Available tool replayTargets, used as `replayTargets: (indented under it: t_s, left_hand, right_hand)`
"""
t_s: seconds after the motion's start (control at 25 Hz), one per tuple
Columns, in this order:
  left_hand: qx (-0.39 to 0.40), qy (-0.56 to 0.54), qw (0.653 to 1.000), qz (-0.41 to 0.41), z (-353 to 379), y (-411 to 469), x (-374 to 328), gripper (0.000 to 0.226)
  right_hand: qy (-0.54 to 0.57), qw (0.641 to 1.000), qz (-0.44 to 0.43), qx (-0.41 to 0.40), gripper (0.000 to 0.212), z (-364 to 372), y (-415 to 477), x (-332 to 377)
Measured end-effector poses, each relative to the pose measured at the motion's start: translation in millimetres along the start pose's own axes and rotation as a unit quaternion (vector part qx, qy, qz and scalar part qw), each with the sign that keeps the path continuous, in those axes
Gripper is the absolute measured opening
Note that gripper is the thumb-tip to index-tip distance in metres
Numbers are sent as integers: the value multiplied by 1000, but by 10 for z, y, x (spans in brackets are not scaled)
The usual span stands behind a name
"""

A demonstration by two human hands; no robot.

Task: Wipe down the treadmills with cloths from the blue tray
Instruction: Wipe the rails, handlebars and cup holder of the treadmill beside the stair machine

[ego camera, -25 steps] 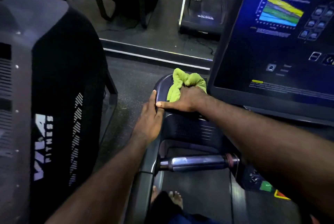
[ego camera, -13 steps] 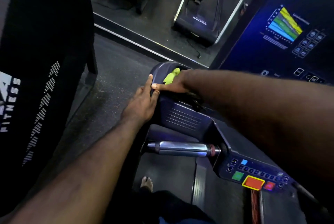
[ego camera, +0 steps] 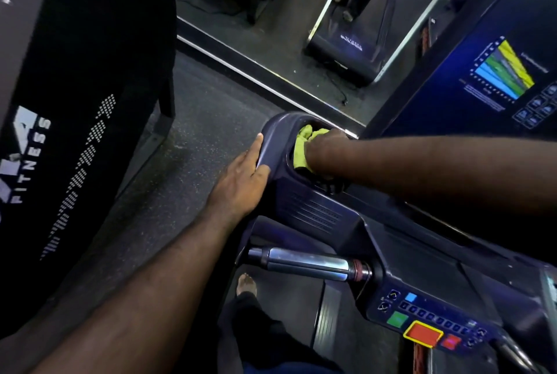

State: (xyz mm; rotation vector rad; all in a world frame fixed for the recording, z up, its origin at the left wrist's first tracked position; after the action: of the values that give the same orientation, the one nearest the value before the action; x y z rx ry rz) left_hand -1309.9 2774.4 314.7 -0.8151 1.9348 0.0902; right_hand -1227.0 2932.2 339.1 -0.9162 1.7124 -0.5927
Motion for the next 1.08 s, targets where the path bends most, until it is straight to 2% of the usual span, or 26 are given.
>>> replayTargets:
  t_s: [0.08, 0.12, 0.16, 0.2, 0.24, 0.4, 0.48, 0.52, 0.6, 0.72, 0.8, 0.84, 0.88, 0.92, 0.96, 1.0, 1.08]
  left_hand:
    - [3, -9, 1000, -1, 19, 36, 5, 68]
    - [5, -11, 1000, 1, 33, 43, 9, 69]
    - [5, -13, 1000, 1, 36, 31, 14, 70]
    - [4, -15, 1000, 1, 34, 10, 19, 70]
    - [6, -17, 1000, 3, 39, 5, 23, 71]
    - [5, -45, 999, -10, 20, 66, 65, 71]
    - [4, -70, 997, -17, 28, 76, 82, 71]
    - [3, -78, 997, -18, 28, 85, 87, 71]
    - [5, -86, 996, -17, 36, 111, 75, 70]
    - [12, -74, 997, -6, 61, 169, 42, 72]
    - [17, -78, 997, -11, 69, 168, 45, 74]
    - [20, -80, 997, -12, 73, 178, 50, 74]
    - [22, -79, 997, -12, 77, 187, 60, 74]
    - [21, -76, 997, -13, 74, 206, 71, 74]
    - [21, -71, 997, -11, 71, 225, 66, 74]
    - [23, -66, 998, -10, 79, 231, 57, 74]
    - [24, -62, 998, -9, 78, 208, 63, 75]
  right_hand:
    - [2, 995, 4, -101, 48, -126, -62, -73]
    - [32, 996, 4, -84, 51, -104, -49, -94]
    - [61, 991, -8, -116, 49, -153, 46, -109]
    - [159, 979, 27, -123, 45, -184, 78, -208]
    - [185, 972, 22, -144, 41, -220, 107, -265]
    - [282, 954, 2, -97, 33, -366, 193, -308]
    - [418, 906, 18, -59, 33, -361, 154, -354]
    - [496, 867, 36, -29, 32, -294, 155, -374]
    - [564, 824, 30, -55, 28, -306, 178, -412]
    - [702, 706, 82, -45, 28, -218, 143, -340]
    - [732, 668, 115, -69, 23, -227, 81, -344]
    - [725, 675, 120, -65, 20, -233, 31, -360]
    - [701, 703, 109, -40, 19, -222, 0, -337]
    - [664, 742, 88, 10, 17, -182, -57, -267]
    - [635, 766, 66, 80, 15, -93, -135, -161]
    - [621, 768, 43, 150, 15, -4, -238, -52]
    - [603, 771, 15, 203, 29, 39, -244, 33]
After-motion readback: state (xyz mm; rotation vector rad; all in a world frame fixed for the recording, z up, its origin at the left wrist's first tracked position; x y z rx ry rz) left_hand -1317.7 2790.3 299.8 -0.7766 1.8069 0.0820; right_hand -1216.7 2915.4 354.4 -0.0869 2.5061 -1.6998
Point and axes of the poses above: each hand's wrist, its own y-axis towards the middle knuckle, its own z-axis out of the palm, x = y × z, the point moved 10 cm from there along y, towards the middle knuckle, and after that the axes turned 2 degrees about -x, right-handed, at the moved point
